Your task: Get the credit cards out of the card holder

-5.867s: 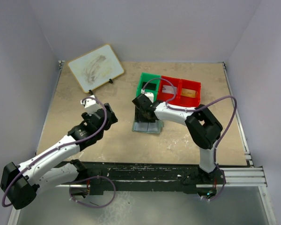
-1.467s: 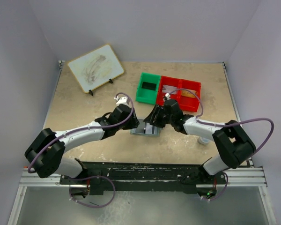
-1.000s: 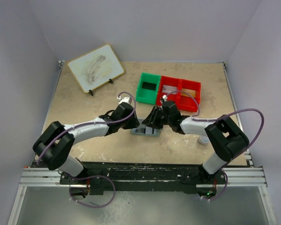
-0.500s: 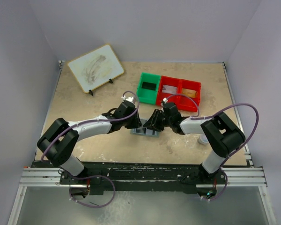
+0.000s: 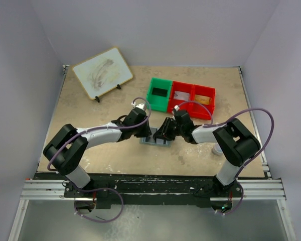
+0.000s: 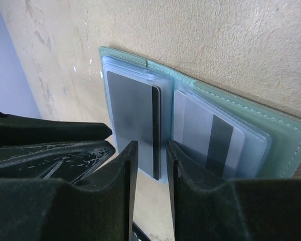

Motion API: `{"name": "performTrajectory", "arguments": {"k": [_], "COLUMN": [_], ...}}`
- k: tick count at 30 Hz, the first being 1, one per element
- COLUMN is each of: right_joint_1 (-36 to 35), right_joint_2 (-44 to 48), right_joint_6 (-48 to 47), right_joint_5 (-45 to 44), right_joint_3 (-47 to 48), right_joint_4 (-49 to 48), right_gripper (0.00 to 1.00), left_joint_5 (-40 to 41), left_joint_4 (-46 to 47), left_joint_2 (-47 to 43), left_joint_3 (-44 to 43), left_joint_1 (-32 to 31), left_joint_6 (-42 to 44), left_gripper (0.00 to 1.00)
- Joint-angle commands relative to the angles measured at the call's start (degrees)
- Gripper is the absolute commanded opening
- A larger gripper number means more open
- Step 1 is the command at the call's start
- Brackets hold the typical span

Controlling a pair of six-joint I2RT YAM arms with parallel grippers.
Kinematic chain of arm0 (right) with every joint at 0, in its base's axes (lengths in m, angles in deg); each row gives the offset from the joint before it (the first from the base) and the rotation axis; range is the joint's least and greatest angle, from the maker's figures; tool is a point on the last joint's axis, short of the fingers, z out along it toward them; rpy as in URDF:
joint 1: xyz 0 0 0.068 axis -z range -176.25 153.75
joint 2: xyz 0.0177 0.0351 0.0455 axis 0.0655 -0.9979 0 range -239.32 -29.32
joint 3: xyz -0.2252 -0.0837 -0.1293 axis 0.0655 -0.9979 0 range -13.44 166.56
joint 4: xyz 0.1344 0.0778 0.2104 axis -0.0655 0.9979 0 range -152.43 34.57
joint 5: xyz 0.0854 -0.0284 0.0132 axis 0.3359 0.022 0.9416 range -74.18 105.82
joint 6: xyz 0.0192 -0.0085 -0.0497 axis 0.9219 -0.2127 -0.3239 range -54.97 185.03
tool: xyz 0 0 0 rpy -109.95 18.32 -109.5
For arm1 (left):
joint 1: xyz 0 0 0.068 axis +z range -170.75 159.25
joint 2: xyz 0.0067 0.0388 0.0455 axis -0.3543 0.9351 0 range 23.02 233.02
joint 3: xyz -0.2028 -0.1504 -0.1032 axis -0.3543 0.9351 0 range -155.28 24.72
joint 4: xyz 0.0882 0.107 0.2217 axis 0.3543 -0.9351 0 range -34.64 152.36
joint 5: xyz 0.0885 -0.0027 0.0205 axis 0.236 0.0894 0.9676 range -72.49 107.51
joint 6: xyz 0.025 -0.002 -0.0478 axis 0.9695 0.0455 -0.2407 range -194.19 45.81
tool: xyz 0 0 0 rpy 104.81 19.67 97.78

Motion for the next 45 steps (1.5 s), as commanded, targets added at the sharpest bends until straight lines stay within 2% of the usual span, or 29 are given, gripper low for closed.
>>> {"name": "performTrajectory", "arguments": {"k": [1, 16, 45], "right_joint_1": [0.3, 0.4, 0.5], "right_joint_2": [-1.0, -1.2, -1.1], "right_joint_6": [-0.3, -0.3, -0.7], "right_joint_5": [-0.1, -0.4, -0.6], "right_joint_3": [0.2, 0.8, 1.1], "right_joint_4": [0.4, 1.4, 2.1], "right_gripper": [0.32, 0.32, 0.33], "left_joint_5": [-0.3, 1.4, 4.1], "left_joint_4": [2.4, 2.6, -2.5], "left_joint_2": [0.9, -0.7, 1.0], "left_joint_3": [1.2, 4.5, 1.0], "left_joint_1": [0.0, -0.1, -0.2], "left_joint_6": [1.2, -0.3, 1.3], "left_gripper": [0.23, 0.21, 0.24]}}
